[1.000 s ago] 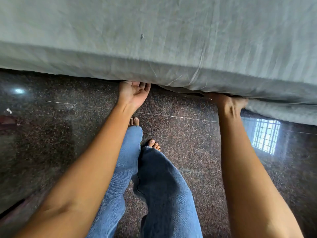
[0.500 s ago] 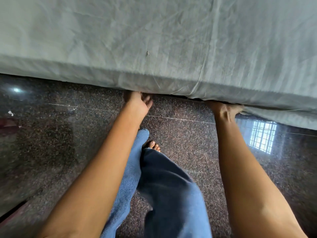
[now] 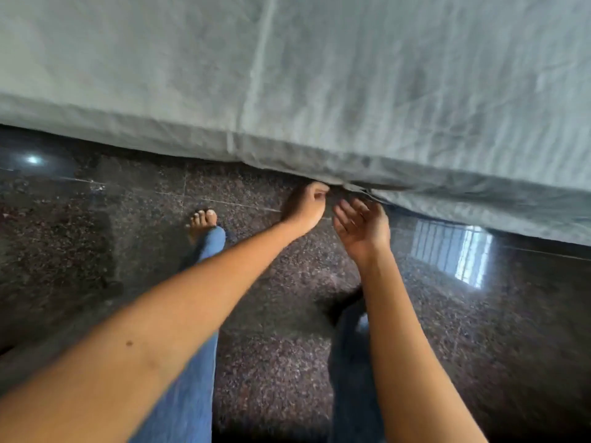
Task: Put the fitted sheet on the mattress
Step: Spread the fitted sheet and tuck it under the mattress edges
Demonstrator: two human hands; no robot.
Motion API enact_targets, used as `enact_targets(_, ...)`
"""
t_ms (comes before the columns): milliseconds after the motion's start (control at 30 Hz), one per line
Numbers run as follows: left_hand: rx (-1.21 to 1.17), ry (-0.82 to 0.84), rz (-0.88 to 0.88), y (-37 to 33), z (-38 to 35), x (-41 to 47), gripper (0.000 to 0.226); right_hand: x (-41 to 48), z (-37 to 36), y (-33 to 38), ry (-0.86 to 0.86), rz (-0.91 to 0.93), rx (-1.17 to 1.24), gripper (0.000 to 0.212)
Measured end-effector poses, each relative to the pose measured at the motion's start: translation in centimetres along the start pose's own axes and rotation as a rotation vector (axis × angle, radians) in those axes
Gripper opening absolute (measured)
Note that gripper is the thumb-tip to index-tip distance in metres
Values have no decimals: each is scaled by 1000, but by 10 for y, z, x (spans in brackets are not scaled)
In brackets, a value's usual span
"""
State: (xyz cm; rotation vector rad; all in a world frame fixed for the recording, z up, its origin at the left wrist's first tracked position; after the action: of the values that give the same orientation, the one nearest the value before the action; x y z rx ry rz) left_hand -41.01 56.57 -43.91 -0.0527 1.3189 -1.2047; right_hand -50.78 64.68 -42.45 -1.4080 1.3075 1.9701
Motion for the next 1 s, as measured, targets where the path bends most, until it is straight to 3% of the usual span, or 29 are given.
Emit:
enact_targets(67, 432, 32, -226, -3, -23, -10, 37, 7, 33, 18, -64, 192, -290, 18)
enact_targets(200, 773, -25, -442, -10, -60, -22, 55, 28, 71, 64, 61, 672, -1201, 27)
enact_targets(267, 889, -18, -439, -13, -80, -20, 60, 39, 80, 75, 180, 802, -1453, 40)
enact_targets(467, 1006, -184, -438, -28, -114, -15, 52, 66, 91, 89, 194, 932, -1591, 48)
enact_targets(600, 1060, -208, -417, -25, -123, -10, 60, 75, 93, 80, 170, 973, -1689, 52)
enact_targets(700, 960, -211, -381, -25, -121, -11, 57, 76, 91, 75, 111, 1051, -1714, 58)
enact_targets(833, 949, -214, -370, -29, -117, -11, 60, 78, 92, 64, 67, 985, -1736, 77)
enact_targets(1000, 981, -283, -384, -32, -115, -3, 62, 84, 86, 66, 18, 991, -1719, 82)
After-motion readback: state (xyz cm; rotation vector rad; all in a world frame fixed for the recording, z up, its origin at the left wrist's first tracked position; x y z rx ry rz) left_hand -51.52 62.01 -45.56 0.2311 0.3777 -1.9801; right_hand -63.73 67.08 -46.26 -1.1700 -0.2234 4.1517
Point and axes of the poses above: each hand's wrist, its own x-axis towards the middle knuckle, its own z-axis out of the back of the hand, y = z × x, the point moved 5 cm from there along x, towards the middle knuckle, and after that the axes turned 2 degrees about z, right-handed, at the moved point
